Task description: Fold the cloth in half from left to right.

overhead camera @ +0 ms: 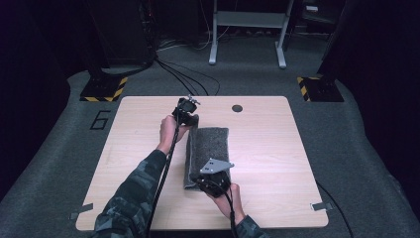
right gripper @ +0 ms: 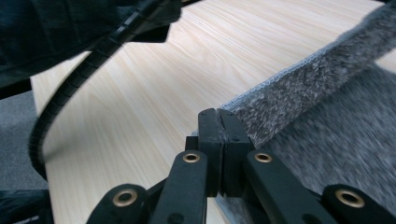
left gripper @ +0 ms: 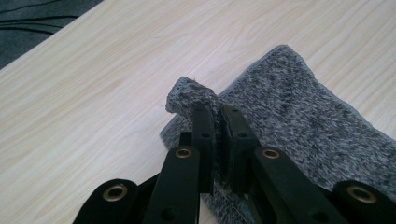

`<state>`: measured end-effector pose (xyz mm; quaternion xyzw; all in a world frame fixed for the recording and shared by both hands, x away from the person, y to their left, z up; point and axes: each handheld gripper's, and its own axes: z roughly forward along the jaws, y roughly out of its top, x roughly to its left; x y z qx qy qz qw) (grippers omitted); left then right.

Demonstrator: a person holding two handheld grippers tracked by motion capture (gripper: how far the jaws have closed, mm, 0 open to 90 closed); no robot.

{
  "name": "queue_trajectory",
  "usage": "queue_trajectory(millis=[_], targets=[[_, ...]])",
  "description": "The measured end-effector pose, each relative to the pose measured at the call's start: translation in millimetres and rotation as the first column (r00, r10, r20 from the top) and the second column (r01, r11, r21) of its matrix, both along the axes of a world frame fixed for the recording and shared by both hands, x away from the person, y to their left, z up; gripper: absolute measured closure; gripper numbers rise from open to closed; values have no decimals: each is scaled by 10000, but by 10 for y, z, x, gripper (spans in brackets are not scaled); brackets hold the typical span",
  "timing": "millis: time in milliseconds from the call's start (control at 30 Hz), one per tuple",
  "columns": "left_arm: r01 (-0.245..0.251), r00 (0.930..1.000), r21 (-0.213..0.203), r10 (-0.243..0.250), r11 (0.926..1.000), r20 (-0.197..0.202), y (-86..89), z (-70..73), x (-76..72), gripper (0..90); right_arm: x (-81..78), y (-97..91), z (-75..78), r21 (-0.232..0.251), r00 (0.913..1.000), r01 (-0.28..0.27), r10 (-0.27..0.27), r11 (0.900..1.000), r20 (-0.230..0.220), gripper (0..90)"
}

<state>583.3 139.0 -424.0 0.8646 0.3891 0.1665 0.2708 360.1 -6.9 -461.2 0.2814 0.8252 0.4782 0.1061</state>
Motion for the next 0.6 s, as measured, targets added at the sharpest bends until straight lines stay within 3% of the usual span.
queue_trajectory(millis=[333,433,600], targets=[[247,9997,-141,-247,9996,-58,-288,-171,63,838,27,-261,-179,-561,9978,557,-575,9969,-316,897],[240,9997,-138,-238,9996,108,-353,-203,75,838,38,-356,-215,-528,9959,787,-809,9955,-411,897],[399,9992,-233,-398,9989,34,-494,-254,84,838,38,-505,-247,-382,9916,1150,-1170,9926,-556,897]])
